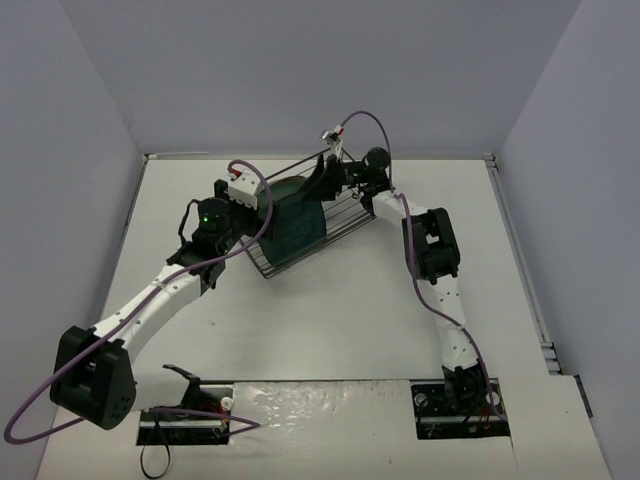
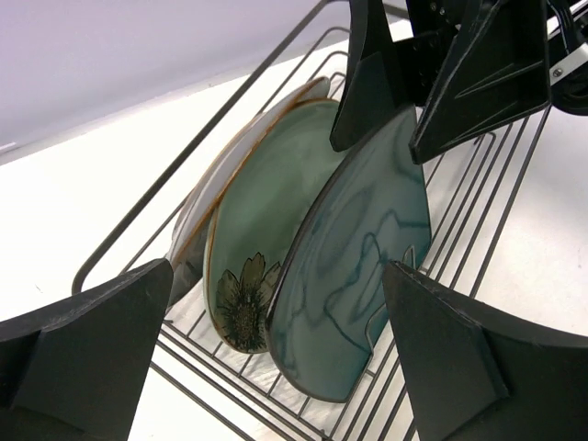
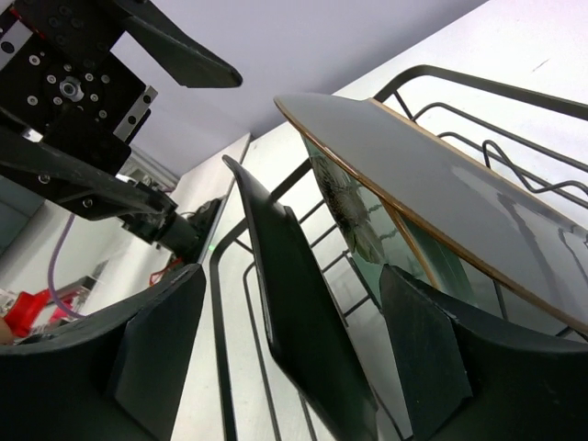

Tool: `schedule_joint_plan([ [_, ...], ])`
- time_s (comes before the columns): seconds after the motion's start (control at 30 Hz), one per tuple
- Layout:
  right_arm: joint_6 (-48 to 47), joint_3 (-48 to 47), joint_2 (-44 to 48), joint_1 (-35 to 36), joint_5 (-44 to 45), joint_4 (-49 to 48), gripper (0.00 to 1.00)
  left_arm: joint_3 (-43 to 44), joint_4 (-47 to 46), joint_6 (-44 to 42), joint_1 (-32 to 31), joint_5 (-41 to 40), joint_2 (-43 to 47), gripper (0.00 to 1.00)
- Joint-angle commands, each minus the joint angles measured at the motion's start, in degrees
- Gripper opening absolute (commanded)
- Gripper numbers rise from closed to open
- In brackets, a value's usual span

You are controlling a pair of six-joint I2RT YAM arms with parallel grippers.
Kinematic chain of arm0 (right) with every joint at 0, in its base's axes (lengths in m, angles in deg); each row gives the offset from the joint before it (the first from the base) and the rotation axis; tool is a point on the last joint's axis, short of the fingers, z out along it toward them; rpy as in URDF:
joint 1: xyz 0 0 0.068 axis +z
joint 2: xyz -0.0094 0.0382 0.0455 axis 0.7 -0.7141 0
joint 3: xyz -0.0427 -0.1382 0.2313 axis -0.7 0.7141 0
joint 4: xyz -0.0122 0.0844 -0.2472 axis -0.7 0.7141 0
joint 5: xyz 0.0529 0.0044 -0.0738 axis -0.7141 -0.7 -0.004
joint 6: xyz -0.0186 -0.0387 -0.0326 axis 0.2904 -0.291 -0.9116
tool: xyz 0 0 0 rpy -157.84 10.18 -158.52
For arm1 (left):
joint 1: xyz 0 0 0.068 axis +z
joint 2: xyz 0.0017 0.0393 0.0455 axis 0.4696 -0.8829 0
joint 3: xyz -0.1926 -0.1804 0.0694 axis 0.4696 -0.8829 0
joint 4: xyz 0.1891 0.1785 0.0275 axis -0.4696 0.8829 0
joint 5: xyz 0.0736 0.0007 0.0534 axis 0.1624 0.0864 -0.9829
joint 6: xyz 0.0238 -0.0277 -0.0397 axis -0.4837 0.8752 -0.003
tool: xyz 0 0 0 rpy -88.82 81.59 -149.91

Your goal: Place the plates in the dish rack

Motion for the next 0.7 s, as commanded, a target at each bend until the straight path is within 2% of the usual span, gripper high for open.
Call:
schedule_joint_plan([
  [0.0, 4.8, -5.7, 4.7, -2.9, -4.1, -39.5, 0.8, 3.8, -0.2, 1.6, 0.0, -1.2, 4.3, 0.97],
  [0.2, 7.1, -7.6, 5.0, -6.4, -4.1, -39.2, 0.85, 5.4, 1.8, 2.3, 0.0, -2.5, 6.1, 0.97],
  [0.3, 7.3, -8.6, 5.2, -8.4, -4.1, -38.0, 0.99, 8.1, 4.4, 4.9, 0.0, -8.6, 6.2, 0.97],
  [0.37, 7.5, -9.2, 5.7, -9.4, -4.1, -36.6, 1.0, 10.0, 6.7, 6.4, 0.0, -12.6, 6.4, 0.97],
  [0.53, 3.6, -9.2, 10.2, -11.5, -2.5, -24.5, 1.0, 14.8, 13.8, 12.4, 0.0, -17.6, 7.6, 0.97],
  [0.63, -3.1, -8.1, 15.0, -12.4, 3.6, -2.5, 1.0, 17.2, 19.0, 16.5, 0.0, -22.9, 9.1, 0.97],
  [0.67, -11.1, -7.6, 17.2, -12.9, 9.8, 13.0, 1.0, 17.7, 20.0, 17.0, 0.0, -23.8, 9.4, 0.97],
])
